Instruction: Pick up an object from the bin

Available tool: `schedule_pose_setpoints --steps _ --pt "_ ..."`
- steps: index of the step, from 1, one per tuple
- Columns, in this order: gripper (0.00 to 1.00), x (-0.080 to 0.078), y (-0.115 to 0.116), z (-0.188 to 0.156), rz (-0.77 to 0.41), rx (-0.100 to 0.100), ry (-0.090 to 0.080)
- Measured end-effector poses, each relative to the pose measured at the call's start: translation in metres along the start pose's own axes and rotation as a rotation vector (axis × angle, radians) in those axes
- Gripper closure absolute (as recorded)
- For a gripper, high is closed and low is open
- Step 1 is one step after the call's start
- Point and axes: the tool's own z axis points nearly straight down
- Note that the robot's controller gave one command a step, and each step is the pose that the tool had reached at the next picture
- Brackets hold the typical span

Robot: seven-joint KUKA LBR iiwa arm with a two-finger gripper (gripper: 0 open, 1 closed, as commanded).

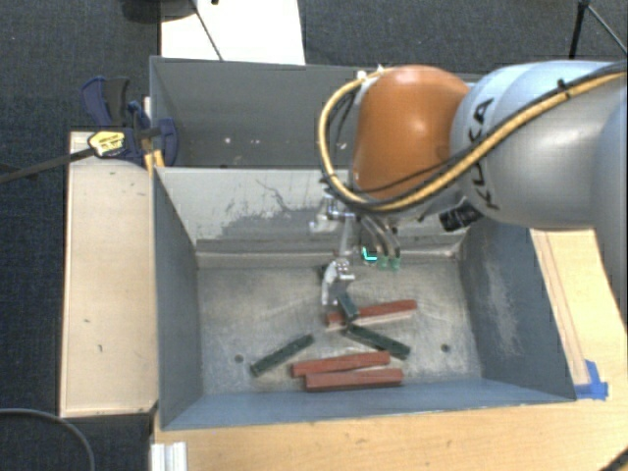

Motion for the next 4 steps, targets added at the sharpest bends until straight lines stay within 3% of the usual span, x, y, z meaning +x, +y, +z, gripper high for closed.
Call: schedule_pose_setpoints --steps 2,3,4 --pt "0.00 -0.001 -0.001 -0.003 0.003 -0.001 -0.009" --pt "0.00 0.005 -0.035 0.041 -0.175 0.000 -0.007" --pt "1.00 0.064 -0.015 0.087 -0.409 0.001 -0.006"
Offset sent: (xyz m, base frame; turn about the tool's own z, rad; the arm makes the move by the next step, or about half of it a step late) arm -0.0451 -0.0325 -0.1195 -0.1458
